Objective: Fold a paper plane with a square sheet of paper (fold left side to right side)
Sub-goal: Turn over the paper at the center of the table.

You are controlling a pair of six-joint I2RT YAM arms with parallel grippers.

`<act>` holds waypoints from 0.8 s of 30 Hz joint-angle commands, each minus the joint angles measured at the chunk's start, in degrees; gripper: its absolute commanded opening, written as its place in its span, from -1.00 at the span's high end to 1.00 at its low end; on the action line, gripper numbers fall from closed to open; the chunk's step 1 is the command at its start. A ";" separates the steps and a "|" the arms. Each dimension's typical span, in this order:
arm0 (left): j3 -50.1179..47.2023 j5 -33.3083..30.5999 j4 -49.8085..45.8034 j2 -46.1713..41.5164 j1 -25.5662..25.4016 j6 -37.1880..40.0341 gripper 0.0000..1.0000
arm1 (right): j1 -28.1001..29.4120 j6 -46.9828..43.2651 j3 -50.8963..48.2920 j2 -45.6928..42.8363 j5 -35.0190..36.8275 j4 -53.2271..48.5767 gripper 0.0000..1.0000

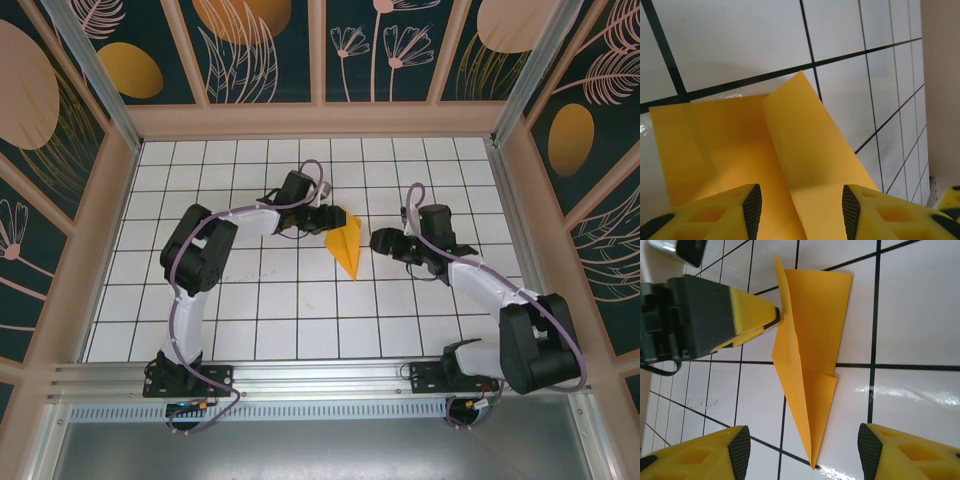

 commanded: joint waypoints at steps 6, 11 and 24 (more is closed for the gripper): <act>5.95 3.39 1.33 5.50 -0.88 -1.76 0.13 | -1.32 0.89 -3.32 -4.39 -1.06 1.11 -0.24; 6.66 4.92 3.36 6.66 -0.99 -2.71 0.50 | -2.72 1.69 -5.28 -5.71 -3.67 3.12 -0.29; 5.51 3.48 3.71 -11.44 -0.98 -1.63 0.87 | -10.29 13.69 -11.69 -6.61 -29.08 29.86 -0.97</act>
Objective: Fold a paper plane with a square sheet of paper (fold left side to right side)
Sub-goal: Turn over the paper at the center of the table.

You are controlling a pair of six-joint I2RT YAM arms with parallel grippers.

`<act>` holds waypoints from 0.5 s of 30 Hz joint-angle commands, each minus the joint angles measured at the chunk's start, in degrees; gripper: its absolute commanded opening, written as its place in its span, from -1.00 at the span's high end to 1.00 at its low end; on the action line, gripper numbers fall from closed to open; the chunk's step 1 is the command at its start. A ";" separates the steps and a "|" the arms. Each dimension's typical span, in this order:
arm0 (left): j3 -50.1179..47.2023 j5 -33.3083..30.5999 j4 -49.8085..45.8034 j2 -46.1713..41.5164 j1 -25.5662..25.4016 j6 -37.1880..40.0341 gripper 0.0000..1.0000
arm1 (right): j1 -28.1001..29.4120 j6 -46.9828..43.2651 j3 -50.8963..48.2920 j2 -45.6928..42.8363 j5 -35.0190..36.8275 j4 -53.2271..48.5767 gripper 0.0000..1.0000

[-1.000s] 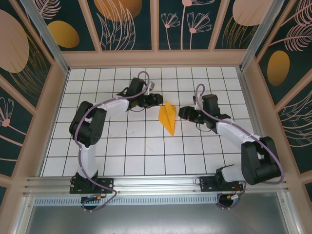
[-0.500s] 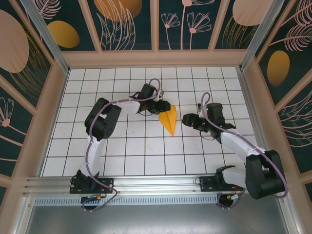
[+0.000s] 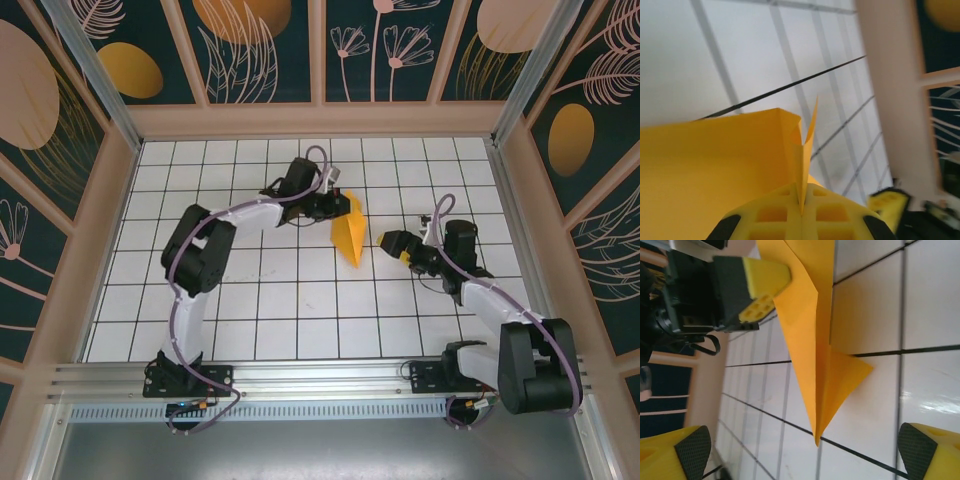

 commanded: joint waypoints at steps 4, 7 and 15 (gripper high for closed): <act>0.80 1.81 3.16 -11.79 -0.25 -1.58 0.84 | 0.59 7.68 0.57 -0.33 -12.49 19.47 -0.97; 0.70 4.00 4.94 -13.65 -0.25 -3.63 0.83 | 2.76 8.17 3.00 0.53 -13.62 22.08 -0.98; -1.01 8.52 9.76 -15.72 -0.34 -7.44 0.80 | 7.73 11.54 9.85 7.41 -13.01 27.58 -0.79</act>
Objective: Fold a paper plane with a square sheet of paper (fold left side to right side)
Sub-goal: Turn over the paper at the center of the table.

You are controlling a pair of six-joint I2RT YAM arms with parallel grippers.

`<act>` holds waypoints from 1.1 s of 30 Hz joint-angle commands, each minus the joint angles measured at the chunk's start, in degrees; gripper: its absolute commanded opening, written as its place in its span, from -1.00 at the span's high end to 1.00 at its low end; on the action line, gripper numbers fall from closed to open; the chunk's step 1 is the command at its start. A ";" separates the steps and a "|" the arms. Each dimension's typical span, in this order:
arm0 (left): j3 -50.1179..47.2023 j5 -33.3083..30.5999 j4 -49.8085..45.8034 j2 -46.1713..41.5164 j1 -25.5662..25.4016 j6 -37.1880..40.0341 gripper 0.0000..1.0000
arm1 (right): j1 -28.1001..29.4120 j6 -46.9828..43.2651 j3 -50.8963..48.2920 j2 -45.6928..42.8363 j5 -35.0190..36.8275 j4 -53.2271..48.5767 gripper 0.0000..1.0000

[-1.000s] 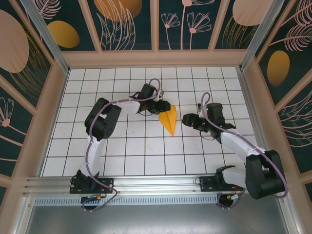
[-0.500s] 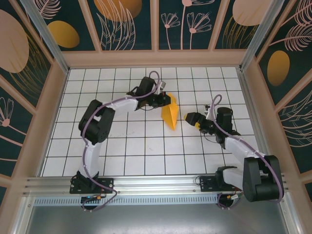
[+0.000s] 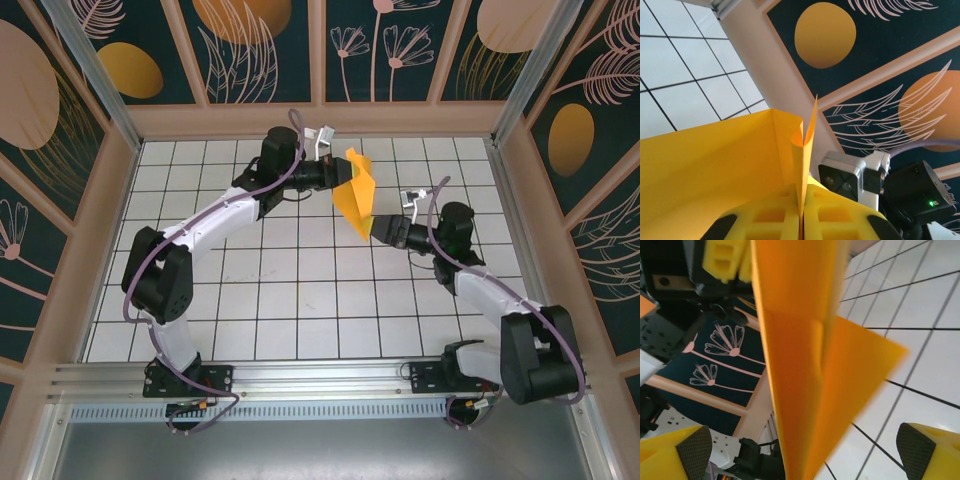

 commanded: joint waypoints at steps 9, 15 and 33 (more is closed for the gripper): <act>-1.77 3.88 4.36 -1.17 -0.33 -2.60 0.69 | 0.82 4.53 2.04 3.02 -0.24 8.76 0.11; -0.01 0.44 -2.72 -1.42 -0.12 2.85 0.27 | 0.45 0.48 1.49 0.40 2.29 1.47 0.63; -18.73 -39.02 -14.06 -34.96 3.53 17.54 -0.30 | 28.92 -17.71 36.88 10.18 93.21 -85.37 0.83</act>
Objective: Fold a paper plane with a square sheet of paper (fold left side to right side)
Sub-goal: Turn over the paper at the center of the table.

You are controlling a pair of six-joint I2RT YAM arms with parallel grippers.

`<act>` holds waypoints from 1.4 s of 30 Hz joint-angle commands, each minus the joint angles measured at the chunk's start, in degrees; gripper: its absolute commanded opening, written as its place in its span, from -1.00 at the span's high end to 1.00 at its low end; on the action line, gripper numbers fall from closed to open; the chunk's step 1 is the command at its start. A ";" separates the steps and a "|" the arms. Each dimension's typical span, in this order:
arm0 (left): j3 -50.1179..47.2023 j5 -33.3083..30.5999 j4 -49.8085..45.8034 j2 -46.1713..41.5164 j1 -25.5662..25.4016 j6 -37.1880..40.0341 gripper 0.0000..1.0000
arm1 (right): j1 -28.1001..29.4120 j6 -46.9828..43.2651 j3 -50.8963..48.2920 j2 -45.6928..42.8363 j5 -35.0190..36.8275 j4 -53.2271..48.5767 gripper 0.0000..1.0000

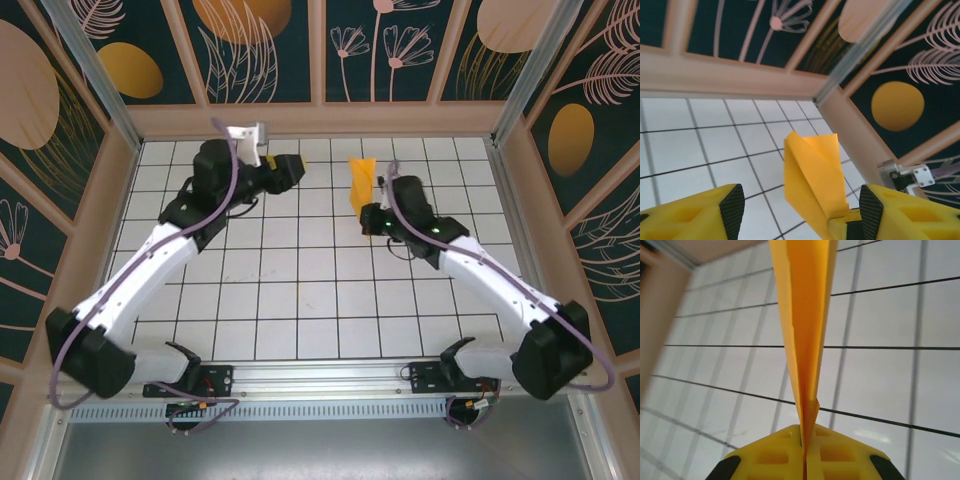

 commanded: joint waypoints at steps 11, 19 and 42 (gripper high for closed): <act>-8.77 -17.29 1.88 -12.38 -0.14 1.38 -0.34 | 19.82 8.57 23.43 39.32 47.19 -43.17 0.78; -9.16 -15.73 2.46 -11.09 -0.14 0.97 -0.34 | 22.56 3.95 25.90 47.94 43.59 -39.23 0.41; -15.34 2.61 12.10 6.55 -0.12 -10.94 -0.60 | 4.20 -4.54 -6.32 0.38 2.14 -0.84 -0.73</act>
